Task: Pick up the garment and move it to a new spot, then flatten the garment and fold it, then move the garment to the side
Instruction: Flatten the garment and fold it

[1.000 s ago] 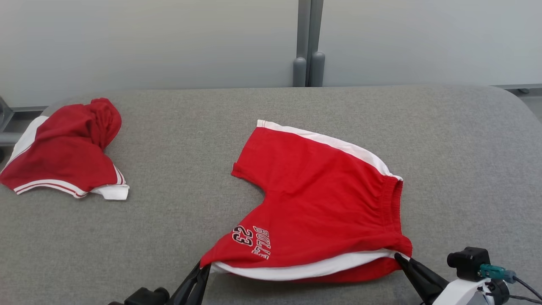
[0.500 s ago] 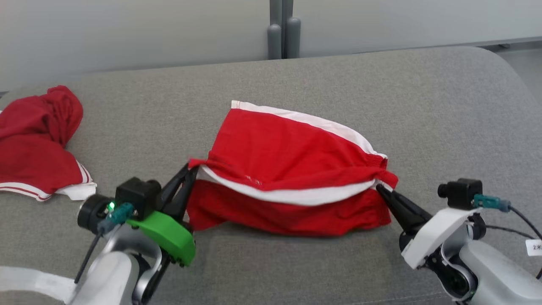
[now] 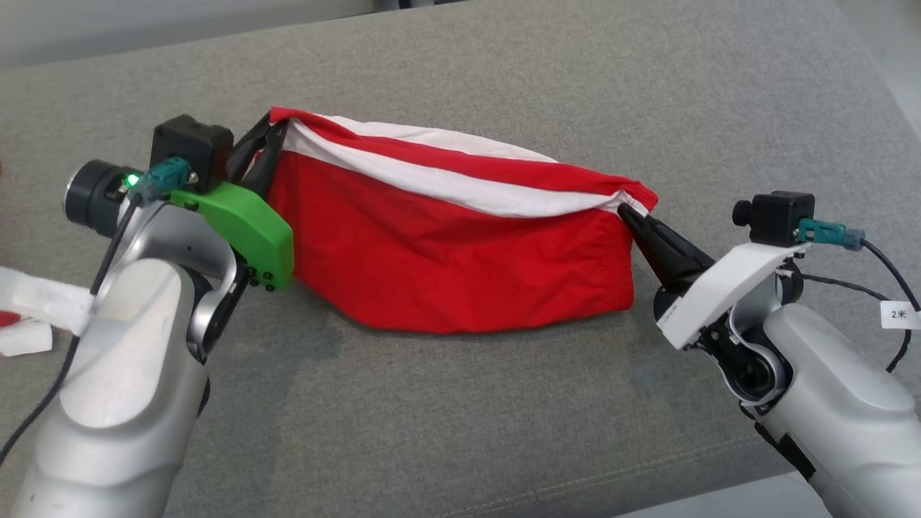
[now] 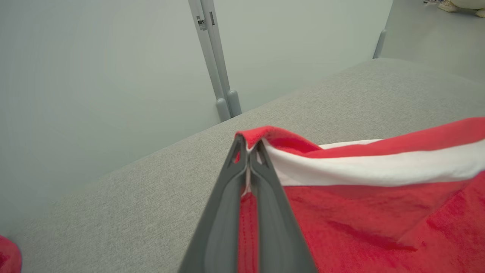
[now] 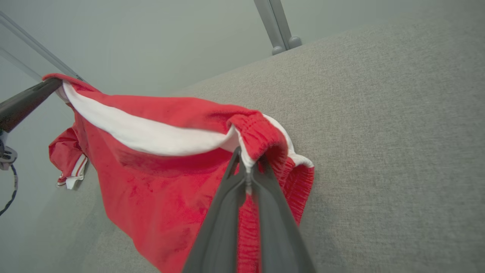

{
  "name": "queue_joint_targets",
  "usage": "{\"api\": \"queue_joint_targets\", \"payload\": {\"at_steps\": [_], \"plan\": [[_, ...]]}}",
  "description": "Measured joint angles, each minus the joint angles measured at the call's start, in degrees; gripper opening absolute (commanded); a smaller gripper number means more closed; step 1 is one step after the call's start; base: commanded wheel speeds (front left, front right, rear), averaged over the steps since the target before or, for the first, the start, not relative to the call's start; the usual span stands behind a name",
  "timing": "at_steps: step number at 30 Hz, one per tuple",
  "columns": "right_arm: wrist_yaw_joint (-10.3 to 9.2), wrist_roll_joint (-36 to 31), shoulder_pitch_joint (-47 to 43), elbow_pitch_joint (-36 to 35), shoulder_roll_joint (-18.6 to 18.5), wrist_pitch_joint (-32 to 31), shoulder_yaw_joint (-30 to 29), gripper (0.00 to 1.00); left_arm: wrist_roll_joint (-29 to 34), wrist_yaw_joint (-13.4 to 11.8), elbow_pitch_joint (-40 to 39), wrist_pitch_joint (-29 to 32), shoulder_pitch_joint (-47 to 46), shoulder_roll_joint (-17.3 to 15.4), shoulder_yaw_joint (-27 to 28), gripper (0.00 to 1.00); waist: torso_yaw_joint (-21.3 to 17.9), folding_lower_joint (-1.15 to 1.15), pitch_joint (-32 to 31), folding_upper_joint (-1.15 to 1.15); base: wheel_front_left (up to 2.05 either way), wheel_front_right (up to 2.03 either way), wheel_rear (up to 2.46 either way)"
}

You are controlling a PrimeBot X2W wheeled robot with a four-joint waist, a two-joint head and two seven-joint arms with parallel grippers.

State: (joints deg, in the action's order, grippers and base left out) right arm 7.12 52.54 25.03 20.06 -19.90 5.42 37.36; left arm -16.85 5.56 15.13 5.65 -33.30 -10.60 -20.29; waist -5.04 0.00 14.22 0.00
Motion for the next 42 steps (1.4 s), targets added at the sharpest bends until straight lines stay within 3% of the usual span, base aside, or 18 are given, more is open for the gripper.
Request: {"api": "queue_joint_targets", "payload": {"at_steps": [8, 16, 18, 21, 24, 25, 26, 27, 29, 35, 42], "plan": [[0.0, 0.45, 5.77, 1.72, 4.41, -0.63, 1.47, 0.0, 1.67, 0.37, 7.1, 2.49, -8.26, -2.23, 0.15, 0.0, -3.89, 0.0, 6.41, 0.0, 0.0, 0.0, 0.0], [0.0, 0.29, 11.29, 4.6, 6.54, 0.16, 1.86, 0.0, 3.38, 0.56, 12.1, 2.34, -15.25, -3.45, 0.36, 0.04, -7.13, 0.0, 13.0, 0.0, 0.0, 0.0, 0.0], [0.0, 0.29, 11.82, 6.0, 6.81, 0.16, 2.19, 0.0, 3.49, 0.56, 14.03, 2.09, -15.96, -3.25, 0.0, 0.11, -7.77, 0.01, 14.39, 0.0, 0.0, 0.0, 0.0], [0.01, 0.29, 12.43, 7.23, 7.13, 0.86, 2.78, 0.0, 3.52, 0.56, 16.52, 1.55, -16.01, -2.8, -0.23, 0.29, -8.55, 0.01, 16.01, 0.0, 0.0, 0.0, 0.0], [0.26, 0.22, 13.69, 8.1, 7.2, 1.74, 3.12, 0.0, 3.52, 0.56, 18.47, 0.51, -16.51, -2.0, -0.55, 0.38, -8.93, 0.01, 17.09, 0.0, 0.0, 0.0, 0.0], [0.38, 0.19, 13.95, 8.34, 7.21, 2.12, 3.21, 0.11, 3.52, 0.56, 19.08, 0.15, -16.88, -1.6, -0.58, 0.43, -8.91, 0.01, 17.29, 0.0, 0.0, 0.0, 0.0], [0.38, 0.19, 14.23, 8.61, 7.24, 2.33, 3.34, 0.39, 3.52, 0.56, 19.65, -0.19, -17.36, -1.24, -0.58, 0.66, -8.8, 0.01, 17.36, 0.0, 0.0, 0.0, 0.0], [0.37, 0.19, 14.46, 8.89, 7.24, 2.74, 3.35, 0.63, 3.48, 0.57, 20.01, -0.45, -17.78, -0.97, -0.55, 0.96, -8.64, 0.01, 17.37, 0.0, 0.0, 0.0, 0.0], [0.37, 0.19, 14.52, 9.38, 7.22, 3.74, 3.38, 1.0, 3.48, 0.57, 21.02, -1.45, -18.44, -0.74, -0.48, 1.0, -8.26, 0.01, 17.19, 0.0, 0.0, 0.0, 0.0], [0.36, -0.1, 14.52, 9.96, 6.62, 5.7, 4.69, 1.0, 3.22, 0.69, 23.23, -4.57, -18.92, 0.4, -0.19, 1.0, -7.23, 0.0, 15.79, 0.0, 0.0, 0.0, 0.0], [0.36, -0.79, 13.65, 11.23, 3.21, 7.25, 5.59, 1.0, 2.64, 0.75, 26.1, -7.47, -17.96, 1.15, -0.42, 1.0, -5.97, 0.0, 12.68, 0.0, 0.0, 0.0, 0.0]]}}
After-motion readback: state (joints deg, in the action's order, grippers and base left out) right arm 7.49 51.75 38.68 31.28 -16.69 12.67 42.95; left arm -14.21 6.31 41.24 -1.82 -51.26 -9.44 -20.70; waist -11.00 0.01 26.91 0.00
